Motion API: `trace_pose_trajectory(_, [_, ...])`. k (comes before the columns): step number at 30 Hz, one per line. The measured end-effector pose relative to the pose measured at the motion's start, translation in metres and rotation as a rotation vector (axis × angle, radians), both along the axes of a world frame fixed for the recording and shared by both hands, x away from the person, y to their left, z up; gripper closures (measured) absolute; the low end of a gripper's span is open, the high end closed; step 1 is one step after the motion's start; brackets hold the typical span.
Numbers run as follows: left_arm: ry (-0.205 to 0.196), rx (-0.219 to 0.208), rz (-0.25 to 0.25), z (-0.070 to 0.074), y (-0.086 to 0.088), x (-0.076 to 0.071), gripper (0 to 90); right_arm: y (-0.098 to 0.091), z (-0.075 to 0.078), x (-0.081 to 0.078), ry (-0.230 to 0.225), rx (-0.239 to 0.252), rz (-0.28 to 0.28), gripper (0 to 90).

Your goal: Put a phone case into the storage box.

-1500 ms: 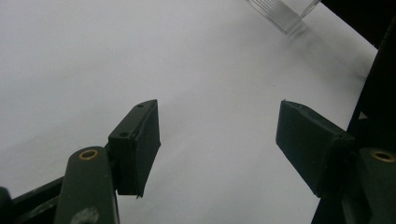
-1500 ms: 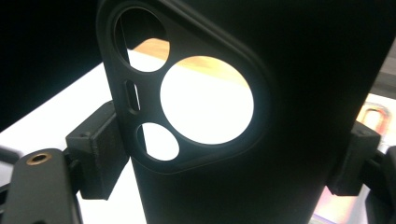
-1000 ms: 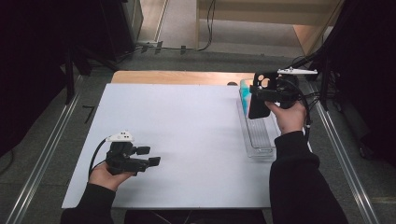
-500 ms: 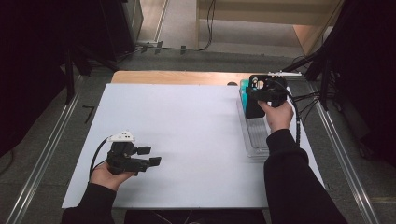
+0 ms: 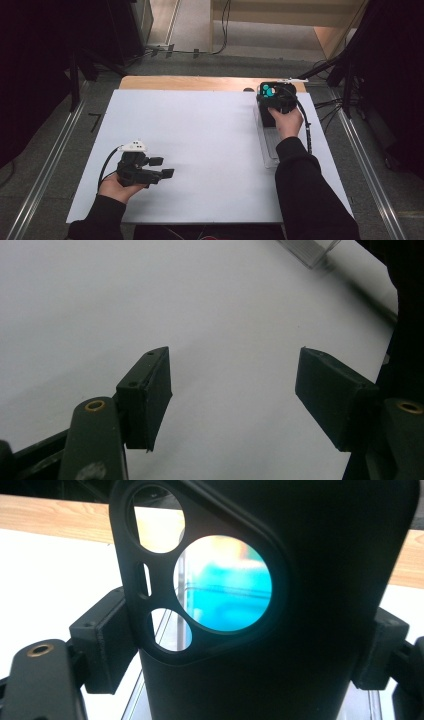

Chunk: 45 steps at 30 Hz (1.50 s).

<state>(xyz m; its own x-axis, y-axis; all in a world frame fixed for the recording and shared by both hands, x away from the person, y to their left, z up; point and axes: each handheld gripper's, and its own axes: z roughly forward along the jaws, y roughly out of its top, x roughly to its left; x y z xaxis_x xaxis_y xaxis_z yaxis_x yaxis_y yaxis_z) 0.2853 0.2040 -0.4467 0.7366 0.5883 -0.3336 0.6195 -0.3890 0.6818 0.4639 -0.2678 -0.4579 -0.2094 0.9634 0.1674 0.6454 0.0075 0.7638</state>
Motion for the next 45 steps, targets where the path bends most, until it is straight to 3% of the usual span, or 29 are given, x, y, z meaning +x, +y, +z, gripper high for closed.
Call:
trace_pose_trajectory(7, [-0.002, -0.004, -0.005, 0.000, -0.001, -0.001, 31.2, 0.003, 0.000, 0.010, -0.002, -0.037, -0.001, 13.1])
trace_pose_trajectory(12, [0.008, -0.024, -0.006, 0.001, -0.001, -0.001, 31.2, -0.002, 0.005, 0.009, -0.001, 0.034, 0.016, 0.0])
trace_pose_trajectory(15, [0.007, -0.029, -0.004, 0.002, -0.001, -0.001, 31.2, -0.003, 0.008, 0.007, 0.018, 0.056, 0.026, 0.0])
trace_pose_trajectory(21, [0.006, -0.025, 0.000, 0.002, 0.001, 0.001, 31.2, 0.000, 0.026, -0.008, 0.026, -0.010, 0.040, 0.0])
trace_pose_trajectory(30, [0.011, -0.029, 0.014, 0.003, 0.004, 0.003, 31.2, 0.018, 0.053, -0.035, 0.020, 0.047, 0.194, 0.0])
trace_pose_trajectory(36, [0.017, -0.026, 0.009, 0.003, 0.005, 0.004, 31.1, 0.032, 0.052, -0.050, 0.027, 0.105, 0.261, 2.9])
trace_pose_trajectory(39, [0.021, -0.029, 0.007, 0.003, 0.006, 0.005, 31.1, 0.040, 0.053, -0.056, 0.033, 0.083, 0.293, 3.6])
trace_pose_trajectory(43, [0.018, -0.031, 0.005, 0.004, 0.007, 0.006, 31.1, 0.049, 0.052, -0.067, 0.050, 0.105, 0.357, 13.1])
trace_pose_trajectory(45, [0.020, -0.031, 0.004, 0.004, 0.007, 0.006, 31.1, 0.054, 0.051, -0.073, 0.068, 0.098, 0.392, 13.2])
